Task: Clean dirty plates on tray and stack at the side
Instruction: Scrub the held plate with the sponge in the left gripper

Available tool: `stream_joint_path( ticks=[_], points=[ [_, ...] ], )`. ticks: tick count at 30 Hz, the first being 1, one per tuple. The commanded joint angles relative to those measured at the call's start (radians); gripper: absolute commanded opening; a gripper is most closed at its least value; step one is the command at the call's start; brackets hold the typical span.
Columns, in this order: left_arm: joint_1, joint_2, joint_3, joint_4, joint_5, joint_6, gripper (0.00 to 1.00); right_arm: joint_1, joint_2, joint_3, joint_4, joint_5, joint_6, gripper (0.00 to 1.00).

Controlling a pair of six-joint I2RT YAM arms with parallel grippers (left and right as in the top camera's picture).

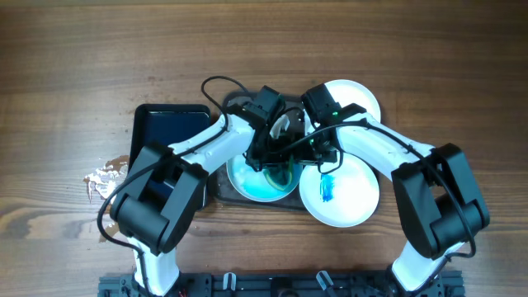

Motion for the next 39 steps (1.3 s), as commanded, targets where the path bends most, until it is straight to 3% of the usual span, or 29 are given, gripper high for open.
stream_joint_path(
  ticks=[1, 6, 11, 15, 24, 27, 32, 35, 39],
  points=[
    [0.034, 0.035, -0.016, -0.101, -0.137, -0.108, 0.04, 0.019, 0.021, -0.016, 0.021, 0.009, 0.002, 0.04],
    [0.082, 0.034, -0.016, -0.277, -0.451, -0.131, 0.04, 0.017, 0.021, -0.016, 0.024, 0.010, 0.003, 0.04],
    [0.084, 0.034, -0.016, -0.315, -0.677, -0.298, 0.04, 0.009, 0.021, -0.016, 0.021, 0.009, 0.005, 0.04],
    [0.085, 0.034, -0.016, -0.370, -0.806, -0.449, 0.04, -0.006, 0.021, -0.016, 0.008, 0.010, 0.003, 0.04],
    [0.086, 0.034, -0.016, -0.415, -1.019, -0.586, 0.04, -0.017, 0.021, -0.016, 0.002, 0.009, 0.004, 0.04],
    [0.085, 0.034, -0.016, -0.385, -1.012, -0.558, 0.04, -0.017, 0.021, -0.016, 0.002, 0.009, 0.004, 0.04],
    [0.044, 0.027, -0.016, -0.207, -0.837, -0.304, 0.04, -0.016, 0.021, -0.016, 0.002, 0.009, 0.004, 0.04],
    [-0.005, 0.014, -0.008, -0.126, -0.744, -0.234, 0.04, -0.016, 0.021, -0.016, 0.000, 0.009, 0.002, 0.04],
    [-0.064, 0.011, 0.057, -0.120, -0.719, -0.231, 0.04, -0.016, 0.021, -0.016, -0.002, 0.009, 0.001, 0.04]
  ],
)
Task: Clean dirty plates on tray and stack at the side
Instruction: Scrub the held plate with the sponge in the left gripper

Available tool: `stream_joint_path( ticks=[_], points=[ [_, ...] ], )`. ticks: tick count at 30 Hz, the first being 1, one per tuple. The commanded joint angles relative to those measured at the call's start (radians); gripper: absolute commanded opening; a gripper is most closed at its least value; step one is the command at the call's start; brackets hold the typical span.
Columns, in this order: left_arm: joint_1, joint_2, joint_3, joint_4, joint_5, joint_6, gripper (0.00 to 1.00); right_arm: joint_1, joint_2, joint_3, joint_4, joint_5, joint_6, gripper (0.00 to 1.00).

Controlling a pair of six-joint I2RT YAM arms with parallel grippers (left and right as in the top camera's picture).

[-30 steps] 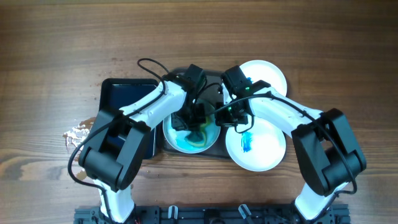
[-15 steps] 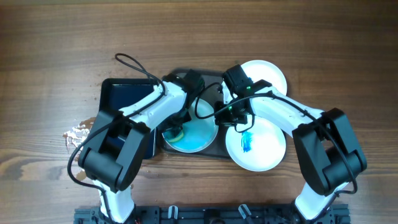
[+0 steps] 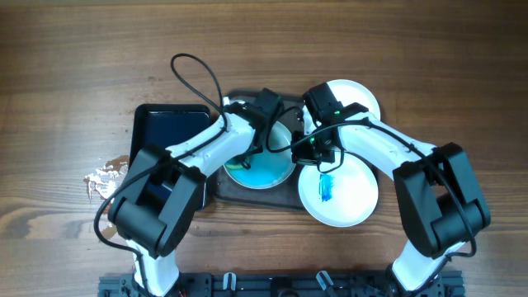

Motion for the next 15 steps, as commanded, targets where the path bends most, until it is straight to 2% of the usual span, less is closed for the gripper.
stream_joint_path(
  ticks=[1, 8, 15],
  points=[
    [-0.059, 0.026, 0.061, 0.015, 0.083, 0.034, 0.04, 0.000, 0.021, -0.015, -0.008, 0.090, -0.004, 0.04],
    [-0.039, -0.020, 0.224, -0.064, 0.082, 0.028, 0.04, 0.000, 0.021, -0.015, -0.009, 0.090, -0.005, 0.04],
    [0.088, -0.041, 0.230, -0.240, 0.078, -0.010, 0.04, 0.000, 0.021, -0.015, -0.009, 0.090, -0.012, 0.04]
  ],
)
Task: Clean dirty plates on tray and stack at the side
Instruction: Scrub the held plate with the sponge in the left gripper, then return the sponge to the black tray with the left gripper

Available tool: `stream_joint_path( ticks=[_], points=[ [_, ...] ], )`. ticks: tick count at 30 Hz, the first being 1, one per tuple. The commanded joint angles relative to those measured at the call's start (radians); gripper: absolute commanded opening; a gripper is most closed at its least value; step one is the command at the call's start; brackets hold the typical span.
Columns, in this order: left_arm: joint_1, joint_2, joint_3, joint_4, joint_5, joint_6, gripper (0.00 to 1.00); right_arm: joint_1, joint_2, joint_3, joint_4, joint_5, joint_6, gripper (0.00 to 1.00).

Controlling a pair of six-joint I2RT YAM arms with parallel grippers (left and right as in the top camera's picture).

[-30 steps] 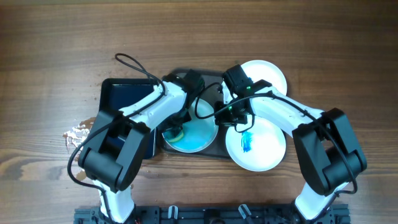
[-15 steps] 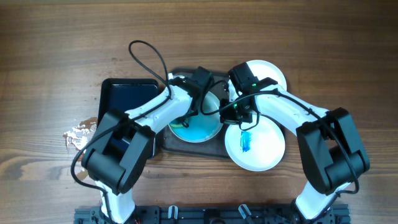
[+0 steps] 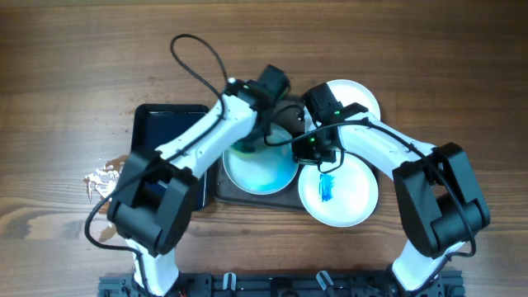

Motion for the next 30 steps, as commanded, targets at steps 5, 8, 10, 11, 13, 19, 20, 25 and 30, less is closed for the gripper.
stream_joint_path(
  ticks=[5, 8, 10, 11, 13, 19, 20, 25, 30],
  points=[
    [0.174, -0.114, 0.018, -0.140, -0.010, -0.021, 0.04, 0.001, 0.021, -0.015, -0.011, 0.058, -0.015, 0.04],
    [0.290, -0.158, 0.018, -0.173, 0.016, 0.005, 0.04, 0.001, 0.021, -0.015, -0.016, 0.058, -0.023, 0.04],
    [0.366, -0.153, 0.013, -0.180, 0.078, 0.067, 0.04, 0.001, 0.021, -0.015, -0.018, 0.058, -0.027, 0.04],
    [0.393, -0.150, 0.006, -0.180, 0.105, 0.079, 0.04, 0.001, 0.021, -0.015, -0.017, 0.058, -0.027, 0.04],
    [0.452, -0.138, -0.024, -0.175, 0.133, 0.100, 0.04, 0.001, 0.021, -0.015, -0.017, 0.058, -0.027, 0.04],
    [0.509, -0.131, -0.175, -0.063, 0.221, 0.155, 0.04, 0.001, 0.021, -0.015, -0.019, 0.057, -0.026, 0.04],
    [0.509, -0.131, -0.206, -0.031, 0.241, 0.156, 0.04, 0.001, 0.021, -0.015, -0.021, 0.058, -0.027, 0.04],
    [0.509, -0.130, -0.293, 0.031, 0.256, 0.151, 0.25, 0.000, 0.021, -0.015, -0.037, 0.058, -0.029, 0.04],
    [0.509, -0.153, -0.287, 0.028, 0.256, 0.151, 0.86, 0.001, 0.021, -0.015, -0.037, 0.057, -0.034, 0.04]
  ],
)
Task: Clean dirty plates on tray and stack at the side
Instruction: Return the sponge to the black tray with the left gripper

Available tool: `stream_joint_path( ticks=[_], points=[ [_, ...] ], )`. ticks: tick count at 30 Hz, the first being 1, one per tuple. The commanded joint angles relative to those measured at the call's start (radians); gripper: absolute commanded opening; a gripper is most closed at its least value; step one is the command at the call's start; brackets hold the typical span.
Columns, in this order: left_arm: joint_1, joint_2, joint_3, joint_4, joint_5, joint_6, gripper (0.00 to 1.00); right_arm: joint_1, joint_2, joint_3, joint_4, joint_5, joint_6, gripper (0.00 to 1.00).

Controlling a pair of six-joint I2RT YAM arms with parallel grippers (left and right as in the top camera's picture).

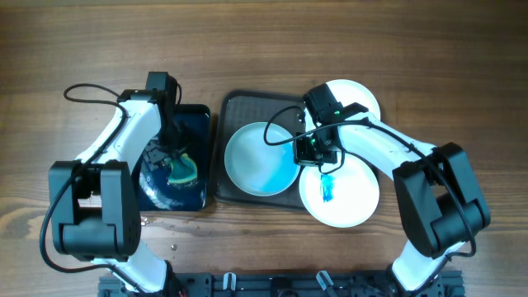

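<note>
A pale blue plate (257, 161) lies on the dark tray (247, 106) at mid-table. My right gripper (300, 150) is at the plate's right rim and looks shut on it. A white plate (351, 198) with a blue smear (326, 191) lies on the table right of the tray, and a second white plate (361, 95) sits behind it. Over the black basin (196, 124) at the left, my left gripper (175, 155) is shut on a green and yellow sponge (183, 171), which is down inside the basin.
The basin stands directly left of the tray, almost touching it. A few water drops (145, 221) lie on the wooden table in front of the basin. Cables loop off both arms above the tray and basin.
My left arm has gone from the blue plate on the tray to the black basin on the left, sponge with it. The right gripper and plate stayed put.
At first my left gripper pressed the sponge on the blue plate's middle while the right gripper held its rim. Then the sponge was at the plate's left, then at its far rim. Now the sponge is in the basin and the plate lies uncovered.
</note>
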Motion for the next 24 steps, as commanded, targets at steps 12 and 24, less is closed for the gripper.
stream_joint_path(
  ticks=[12, 24],
  points=[
    [0.042, -0.447, 0.060, -0.116, -0.101, -0.005, 1.00, 0.001, 0.019, 0.098, -0.110, 0.072, -0.126, 0.05],
    [0.240, -0.436, 0.060, -0.111, -0.086, -0.047, 1.00, 0.021, 0.013, 0.436, -0.467, 0.123, -0.186, 0.05]
  ],
)
